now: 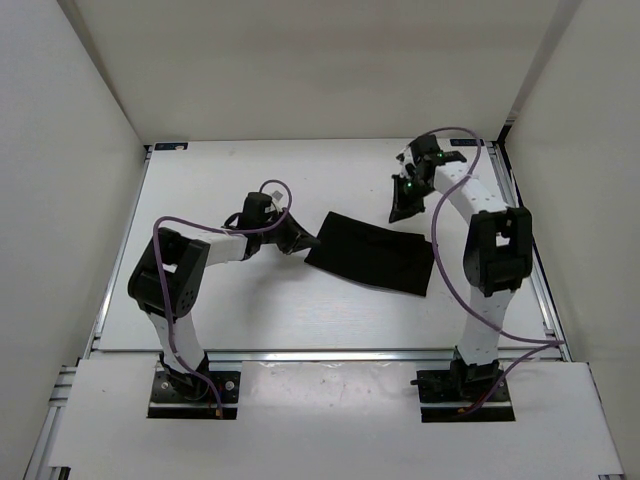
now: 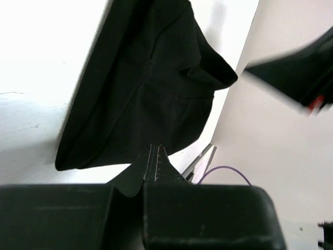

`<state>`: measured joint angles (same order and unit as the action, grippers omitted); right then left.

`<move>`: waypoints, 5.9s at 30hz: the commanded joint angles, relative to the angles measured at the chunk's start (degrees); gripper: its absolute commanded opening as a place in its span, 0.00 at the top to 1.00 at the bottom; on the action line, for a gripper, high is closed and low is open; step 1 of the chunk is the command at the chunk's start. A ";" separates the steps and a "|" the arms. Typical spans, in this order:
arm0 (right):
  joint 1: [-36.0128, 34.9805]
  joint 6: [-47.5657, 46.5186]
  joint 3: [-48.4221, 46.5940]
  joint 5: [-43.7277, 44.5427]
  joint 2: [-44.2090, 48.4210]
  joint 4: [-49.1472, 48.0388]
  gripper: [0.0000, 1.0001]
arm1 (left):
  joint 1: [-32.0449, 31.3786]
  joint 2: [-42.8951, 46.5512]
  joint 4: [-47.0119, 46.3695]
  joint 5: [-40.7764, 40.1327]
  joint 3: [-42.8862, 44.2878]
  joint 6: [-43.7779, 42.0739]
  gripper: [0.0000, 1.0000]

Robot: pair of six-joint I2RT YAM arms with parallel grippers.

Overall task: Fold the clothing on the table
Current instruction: Fold the skirt

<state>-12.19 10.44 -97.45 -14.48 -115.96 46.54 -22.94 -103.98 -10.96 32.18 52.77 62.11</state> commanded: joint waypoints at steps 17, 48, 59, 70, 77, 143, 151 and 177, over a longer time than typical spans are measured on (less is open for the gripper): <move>-0.13 3.72 3.33 -10.75 -8.04 -6.20 1.00 | -1.14 0.18 0.85 1.31 1.82 -1.37 1.00; 9.02 7.23 29.50 -12.60 10.51 -13.67 1.00 | -0.26 -4.39 -0.55 3.41 7.26 -0.14 1.00; 17.63 9.32 35.48 -9.07 9.61 -19.65 1.00 | 2.81 -0.26 0.15 3.49 1.63 -2.25 1.00; 12.54 10.75 29.43 -7.76 22.52 -11.93 0.92 | 1.67 -1.56 4.33 4.65 8.98 -3.29 1.00; 11.92 12.23 27.48 -4.77 30.53 -4.97 0.88 | -3.42 -13.32 26.68 -0.10 34.54 -21.13 0.99; 6.83 13.56 44.62 -25.68 16.12 -26.85 0.68 | -4.22 -4.03 41.99 -25.86 19.12 -37.58 1.00; 4.63 16.45 47.61 -22.53 25.59 -24.49 1.00 | -3.87 -3.59 41.99 -26.38 18.51 -37.50 1.00; 4.10 14.88 47.64 0.50 39.41 -1.18 0.66 | -3.60 -2.54 41.29 -25.77 18.15 -37.41 1.00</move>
<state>-7.57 25.21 -43.75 -21.82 -78.85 41.28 -26.87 -109.91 30.76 7.60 71.88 25.15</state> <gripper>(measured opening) 0.318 0.015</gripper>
